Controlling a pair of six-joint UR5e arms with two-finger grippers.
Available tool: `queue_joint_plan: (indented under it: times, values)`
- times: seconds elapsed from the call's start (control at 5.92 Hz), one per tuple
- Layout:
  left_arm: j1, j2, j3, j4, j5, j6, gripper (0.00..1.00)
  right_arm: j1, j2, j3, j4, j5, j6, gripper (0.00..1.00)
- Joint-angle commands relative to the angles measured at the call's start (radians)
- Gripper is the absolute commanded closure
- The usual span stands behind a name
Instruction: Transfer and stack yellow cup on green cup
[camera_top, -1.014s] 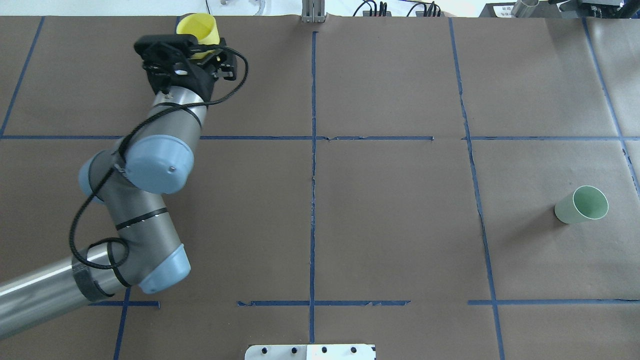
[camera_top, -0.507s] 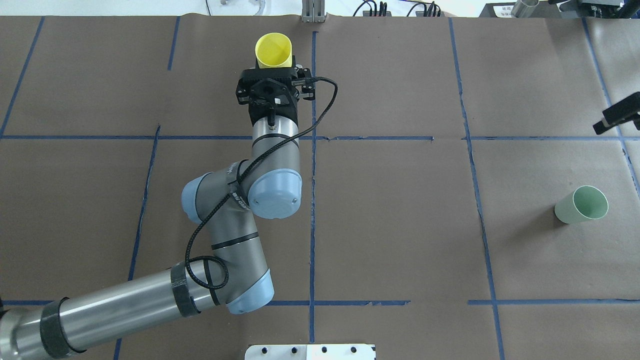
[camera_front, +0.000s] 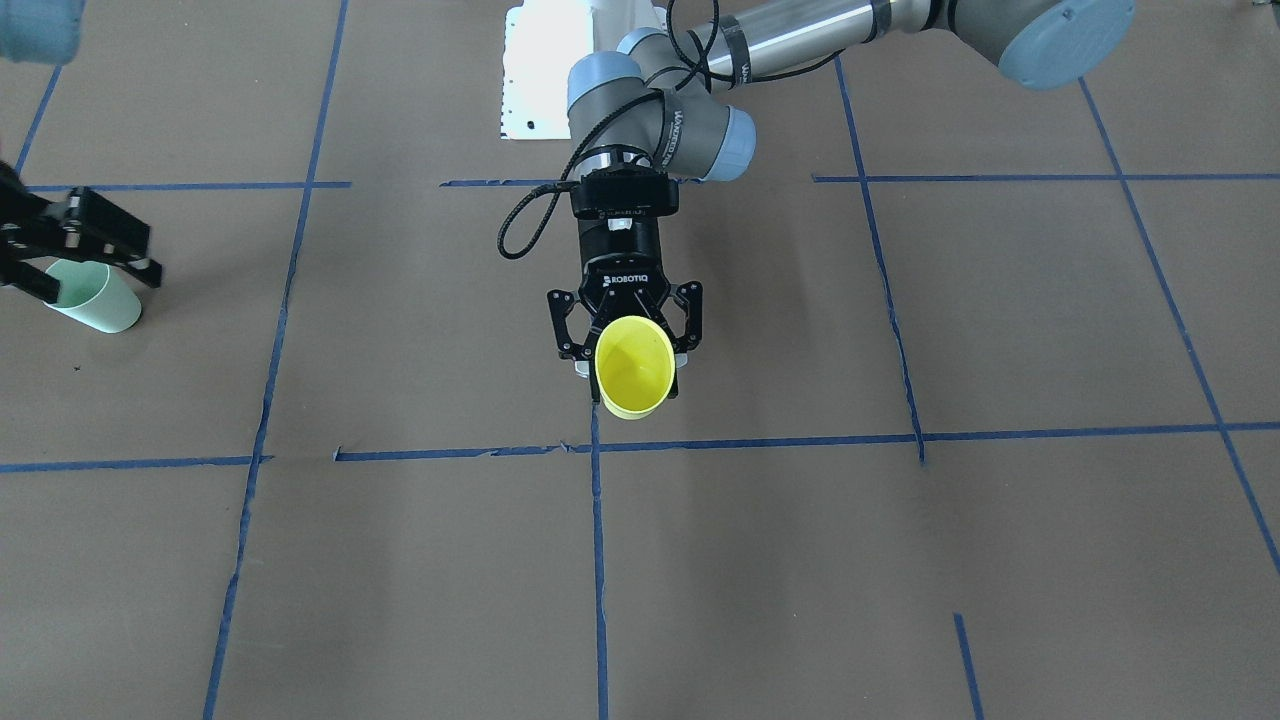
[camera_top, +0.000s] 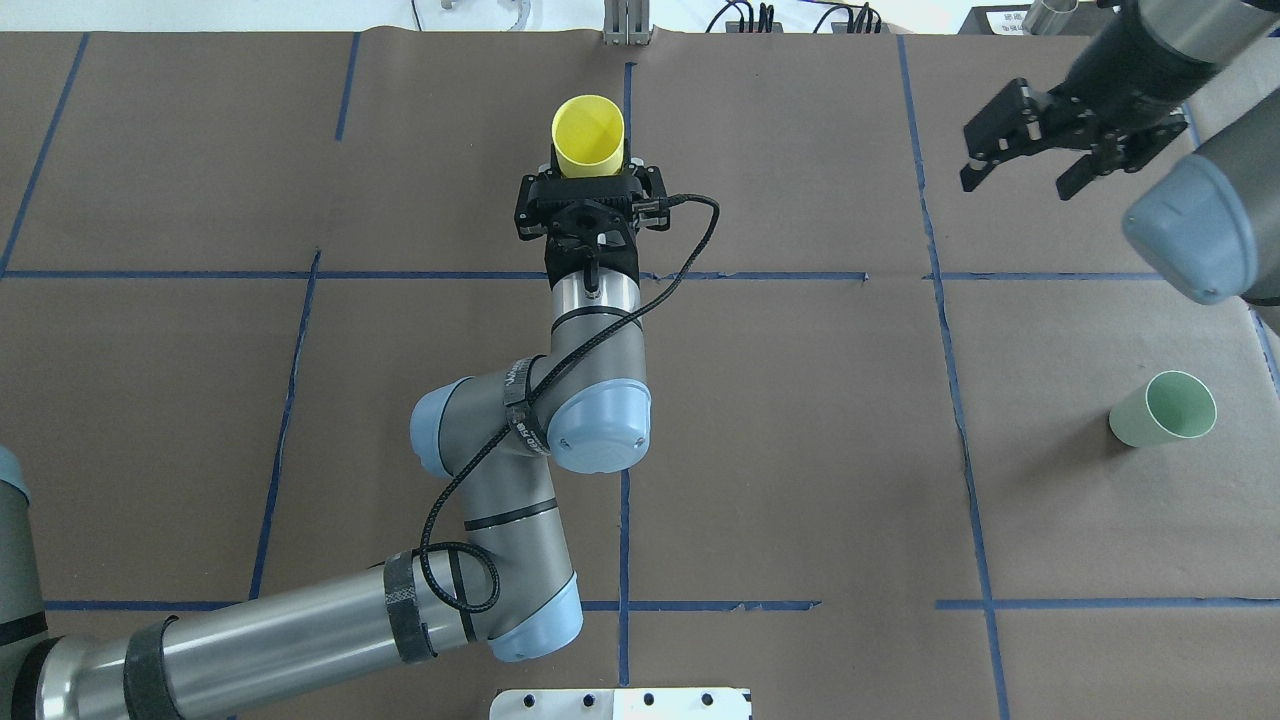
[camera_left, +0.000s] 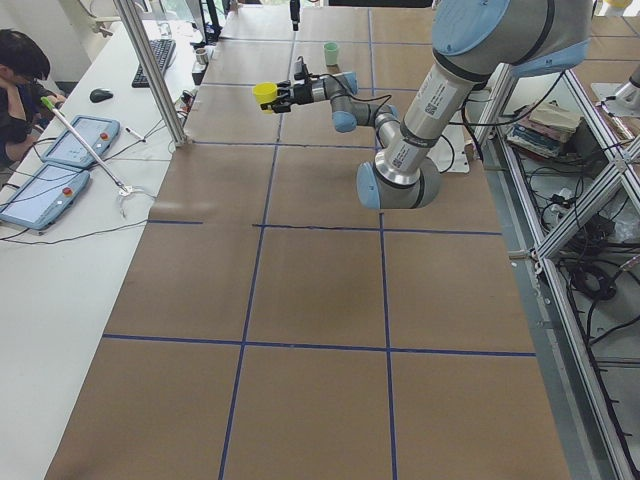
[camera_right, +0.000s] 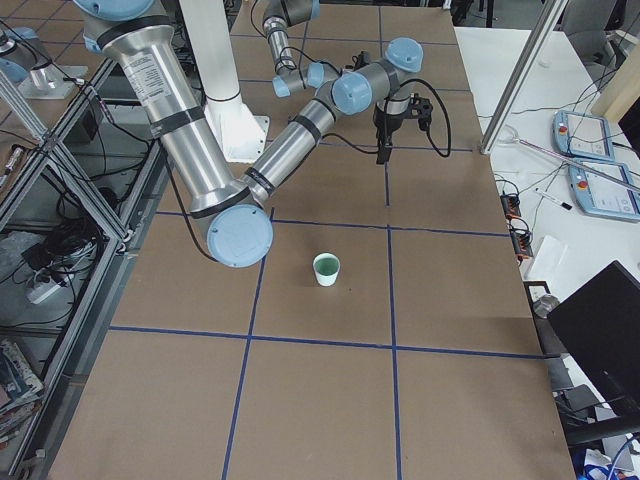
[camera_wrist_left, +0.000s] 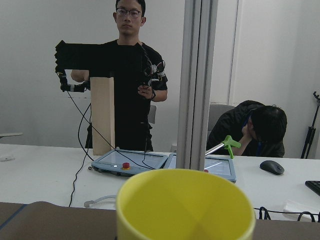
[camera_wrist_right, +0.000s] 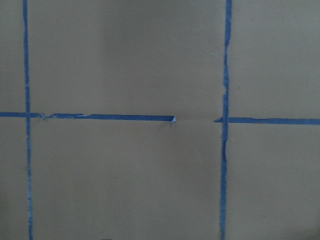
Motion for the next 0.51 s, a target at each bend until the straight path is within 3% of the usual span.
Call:
queue_joint_plan:
  times: [0.0,0.34]
  values:
    - [0.015,-0.001,0.014,-0.002,0.003,-0.004,0.56,-0.071,0.249,-0.157,-0.074,-0.023,0.061,0.00]
    - [0.021,-0.001,0.017,-0.002,0.001,-0.004,0.55,-0.097,0.550,-0.485,-0.094,-0.019,0.076,0.00]
